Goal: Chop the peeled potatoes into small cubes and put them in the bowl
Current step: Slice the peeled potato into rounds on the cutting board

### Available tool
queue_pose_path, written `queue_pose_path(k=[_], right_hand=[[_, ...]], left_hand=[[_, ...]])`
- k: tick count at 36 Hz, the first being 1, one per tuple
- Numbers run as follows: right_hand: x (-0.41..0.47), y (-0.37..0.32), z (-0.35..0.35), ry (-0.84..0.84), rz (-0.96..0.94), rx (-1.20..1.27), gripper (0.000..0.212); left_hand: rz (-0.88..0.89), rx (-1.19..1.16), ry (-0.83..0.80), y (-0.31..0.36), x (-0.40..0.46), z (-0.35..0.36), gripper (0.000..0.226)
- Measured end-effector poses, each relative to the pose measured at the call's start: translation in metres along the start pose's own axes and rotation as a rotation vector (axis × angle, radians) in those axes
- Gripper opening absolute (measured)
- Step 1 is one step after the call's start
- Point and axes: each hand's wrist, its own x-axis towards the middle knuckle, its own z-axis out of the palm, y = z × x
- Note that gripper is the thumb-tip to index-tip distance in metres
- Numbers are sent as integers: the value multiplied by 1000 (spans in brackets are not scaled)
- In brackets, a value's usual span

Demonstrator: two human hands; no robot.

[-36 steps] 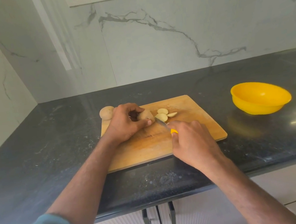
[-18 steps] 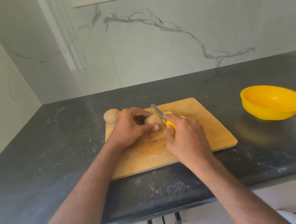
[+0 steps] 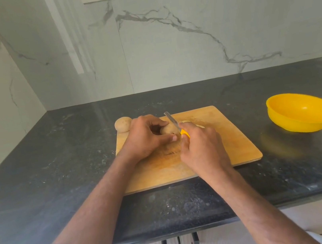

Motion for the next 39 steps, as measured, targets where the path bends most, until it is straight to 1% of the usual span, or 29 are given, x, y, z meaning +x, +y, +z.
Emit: queue_pose_path(k=[4, 13, 19, 25, 27, 29, 33, 39], right_hand=[[2, 0, 2, -9, 4, -16, 39], [-2, -5, 0, -56, -11, -57, 33], [-13, -6, 0, -109, 0, -74, 37], [-13, -9, -3, -120, 14, -75, 31], [-13, -9, -5, -129, 15, -83, 31], [-14, -8, -6, -144, 10, -93, 32], [-22, -8, -12, -194, -3, -101, 40], [-26, -9, -18, -237, -16, -140, 44]], left_hand=[[34, 36, 0, 1, 0, 0, 46], [47, 46, 9, 0, -1, 0, 44], [43, 65, 7, 3, -3, 0, 45], [122, 98, -87, 6, -4, 1, 51], [132, 120, -105, 6, -4, 1, 46], [129, 136, -113, 7, -4, 2, 42], [134, 137, -113, 6, -4, 2, 40], [130, 131, -111, 5, -4, 2, 39]])
